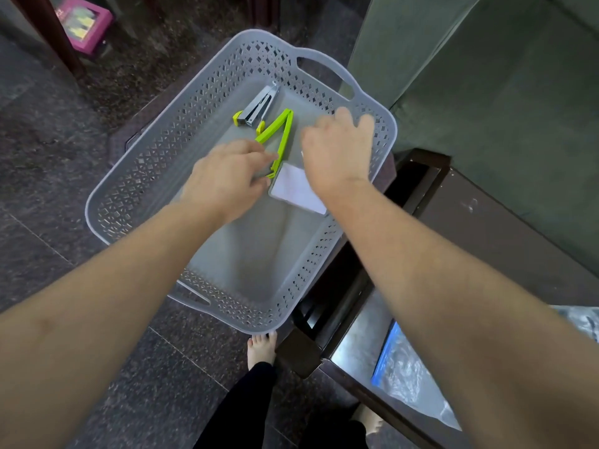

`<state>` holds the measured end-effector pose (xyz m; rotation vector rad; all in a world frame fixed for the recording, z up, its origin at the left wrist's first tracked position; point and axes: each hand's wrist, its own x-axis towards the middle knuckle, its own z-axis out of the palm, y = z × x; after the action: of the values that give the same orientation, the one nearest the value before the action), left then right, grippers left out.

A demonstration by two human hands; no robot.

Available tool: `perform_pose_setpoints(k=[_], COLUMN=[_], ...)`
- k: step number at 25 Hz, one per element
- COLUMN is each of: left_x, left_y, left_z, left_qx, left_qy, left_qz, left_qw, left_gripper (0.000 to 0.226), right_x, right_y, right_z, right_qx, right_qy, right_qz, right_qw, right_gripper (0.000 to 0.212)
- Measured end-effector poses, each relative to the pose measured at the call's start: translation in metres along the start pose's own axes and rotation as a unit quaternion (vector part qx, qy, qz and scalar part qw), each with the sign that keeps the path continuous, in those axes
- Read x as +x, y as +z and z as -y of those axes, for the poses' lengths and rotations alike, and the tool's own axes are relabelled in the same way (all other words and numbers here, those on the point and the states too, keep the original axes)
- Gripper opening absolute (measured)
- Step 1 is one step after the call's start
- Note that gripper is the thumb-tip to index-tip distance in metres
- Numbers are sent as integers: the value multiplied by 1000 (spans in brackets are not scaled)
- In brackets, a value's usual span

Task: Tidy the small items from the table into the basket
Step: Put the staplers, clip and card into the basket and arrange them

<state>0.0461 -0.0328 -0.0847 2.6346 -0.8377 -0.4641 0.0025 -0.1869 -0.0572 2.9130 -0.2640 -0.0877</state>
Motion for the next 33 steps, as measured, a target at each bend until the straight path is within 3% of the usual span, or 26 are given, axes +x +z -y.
perform_pose_setpoints(k=[4,9,15,21,25,27,28,31,33], left_x=[7,14,20,19,15,14,15,20,21], left_y=[0,0,1,4,3,1,1,2,7], left_z=[-3,-4,-2,1,-2,-6,-8,-12,-14], left_qx=[85,88,108,119,104,88,77,66,92], left_qy=[-18,-17,-27,-14,-17,-28,-29,5,29], left_qz=[-7,-10,-39,-58,-83,-104,-114,-120,-98], left_qw=[996,996,993,991,991,990,990,991,991], left_gripper=[41,39,32,28,30,34,35,42,46], right_x=[10,16,16,25,20,17,18,33,44], right_y=[4,0,-4,-2,6,3,2,2,7], right_z=[-6,-3,15,13,19,15,8,-22,-37], right_qx=[-62,-89,-158,-185,-137,-112,-79,29,55], right_qy=[-8,-66,-248,-221,-236,-173,-124,19,75], right_qz=[66,45,10,8,6,-67,-68,46,80], right_qw=[996,993,956,958,962,976,987,998,992], right_gripper=[22,21,28,33,41,44,40,24,17])
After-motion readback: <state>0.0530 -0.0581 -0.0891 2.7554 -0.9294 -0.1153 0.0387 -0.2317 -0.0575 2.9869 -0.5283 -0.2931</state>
